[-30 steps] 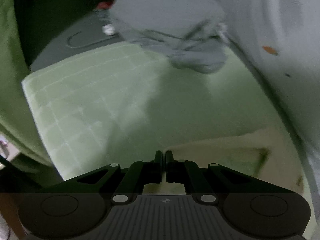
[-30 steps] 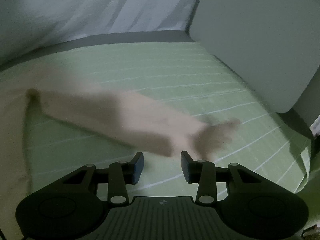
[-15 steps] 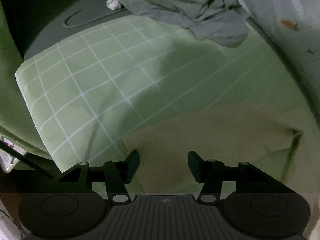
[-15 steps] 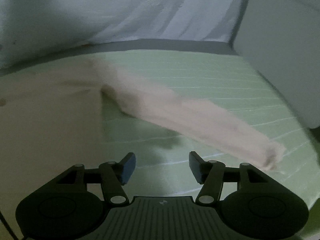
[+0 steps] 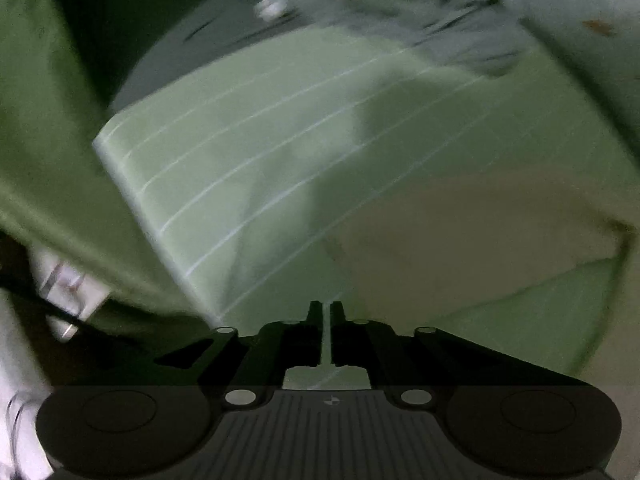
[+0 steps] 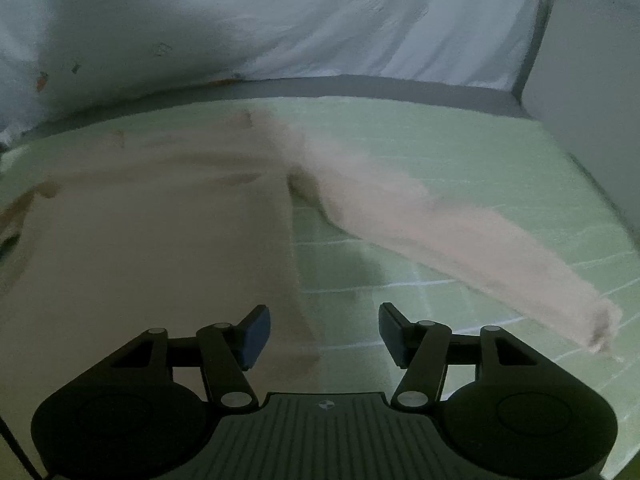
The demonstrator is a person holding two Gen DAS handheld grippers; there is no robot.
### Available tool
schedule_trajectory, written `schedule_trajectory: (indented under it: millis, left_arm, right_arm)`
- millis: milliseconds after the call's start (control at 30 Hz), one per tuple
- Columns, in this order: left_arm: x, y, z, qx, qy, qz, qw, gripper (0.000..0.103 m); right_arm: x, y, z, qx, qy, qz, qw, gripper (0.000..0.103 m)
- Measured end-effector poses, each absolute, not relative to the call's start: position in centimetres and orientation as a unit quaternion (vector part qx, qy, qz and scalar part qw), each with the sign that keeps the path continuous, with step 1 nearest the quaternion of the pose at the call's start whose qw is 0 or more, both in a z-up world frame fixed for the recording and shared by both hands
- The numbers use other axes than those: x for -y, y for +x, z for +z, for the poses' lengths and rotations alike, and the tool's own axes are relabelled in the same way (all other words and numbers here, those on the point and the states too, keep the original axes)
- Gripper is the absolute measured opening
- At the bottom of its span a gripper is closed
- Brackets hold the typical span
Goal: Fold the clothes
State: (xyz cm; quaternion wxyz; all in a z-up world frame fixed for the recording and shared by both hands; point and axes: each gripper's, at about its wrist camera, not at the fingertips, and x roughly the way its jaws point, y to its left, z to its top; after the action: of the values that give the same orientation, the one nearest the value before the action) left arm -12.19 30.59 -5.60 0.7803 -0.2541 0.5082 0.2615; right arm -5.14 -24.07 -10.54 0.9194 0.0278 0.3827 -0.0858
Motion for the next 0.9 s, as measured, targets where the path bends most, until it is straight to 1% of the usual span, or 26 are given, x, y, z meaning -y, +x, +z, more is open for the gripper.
schedule_trajectory:
  millis: [33, 67, 100, 167, 200, 267, 300, 333, 400, 433, 600, 633, 700, 733, 767, 833, 900]
  left_arm:
    - [-29.8, -10.6, -4.9, -0.499, -0.23, 0.242, 0.8, 0.028]
    - [-28.9, -8.9, -4.7, -0.496, -0.202, 0.225, 0.814, 0.037]
    - [-28.1, -6.9, -4.7, -0.496, -0.176, 0.205, 0.825, 0.038]
    - [-26.4, -3.0, -4.8, -0.495, -0.136, 0.159, 0.844, 0.038]
    - [-26.3, -2.7, -4.7, -0.494, -0.135, 0.157, 0.844, 0.038]
    - [-25.1, 1.6, -5.2, -0.491, -0.12, 0.115, 0.855, 0.038]
    - [-24.3, 5.2, -5.6, -0.489, -0.11, 0.084, 0.861, 0.038]
    - [-24.2, 5.8, -5.8, -0.489, -0.109, 0.079, 0.862, 0.038]
    - [-23.2, 11.2, -6.8, -0.495, -0.087, 0.04, 0.863, 0.04]
    - [-22.9, 12.6, -7.1, -0.499, -0.083, 0.027, 0.862, 0.042]
    - [-21.2, 18.9, -9.5, -0.515, -0.058, -0.068, 0.853, 0.043]
    - [-20.9, 19.3, -9.8, -0.517, -0.054, -0.078, 0.851, 0.045]
    - [-19.8, 20.1, -10.1, -0.502, -0.028, -0.116, 0.857, 0.045]
    - [-19.8, 20.4, -10.2, -0.5, -0.023, -0.123, 0.857, 0.034]
    - [-19.5, 20.5, -10.4, -0.492, -0.027, -0.148, 0.858, 0.015]
    - [-19.1, 20.2, -10.5, -0.486, -0.02, -0.147, 0.861, 0.004]
    - [-18.7, 19.7, -10.6, -0.469, 0.008, -0.14, 0.872, 0.003]
  right_arm:
    - [23.6, -4.9, -10.5, -0.383, 0.032, -0.076, 0.92, 0.087]
    - [23.1, -4.7, -10.5, -0.383, 0.036, -0.066, 0.921, 0.087]
    - [22.5, -4.3, -10.5, -0.385, 0.039, -0.056, 0.92, 0.087]
    - [21.3, -3.5, -10.7, -0.389, 0.039, -0.039, 0.92, 0.087]
    - [20.7, -3.1, -10.8, -0.391, 0.034, -0.03, 0.919, 0.087]
    - [19.3, -2.4, -10.9, -0.395, 0.024, -0.014, 0.918, 0.088]
    - [18.8, -2.1, -10.9, -0.396, 0.017, -0.011, 0.918, 0.088]
    - [18.3, -1.8, -11.0, -0.396, 0.009, -0.009, 0.918, 0.088]
    - [17.3, -1.2, -11.0, -0.397, -0.005, -0.005, 0.918, 0.088]
    - [17.1, -0.7, -11.0, -0.396, -0.002, -0.009, 0.918, 0.088]
    - [15.9, 1.8, -10.8, -0.391, 0.015, -0.041, 0.919, 0.089]
    - [15.8, 2.2, -10.9, -0.39, 0.02, -0.047, 0.919, 0.089]
    - [15.7, 2.7, -10.8, -0.389, 0.026, -0.057, 0.919, 0.089]
    - [15.7, 2.9, -10.8, -0.388, 0.029, -0.063, 0.919, 0.089]
    - [15.6, 3.1, -10.8, -0.388, 0.033, -0.069, 0.919, 0.089]
    - [15.3, 3.4, -10.8, -0.388, 0.04, -0.08, 0.917, 0.089]
    - [14.9, 3.4, -10.9, -0.39, 0.039, -0.085, 0.916, 0.089]
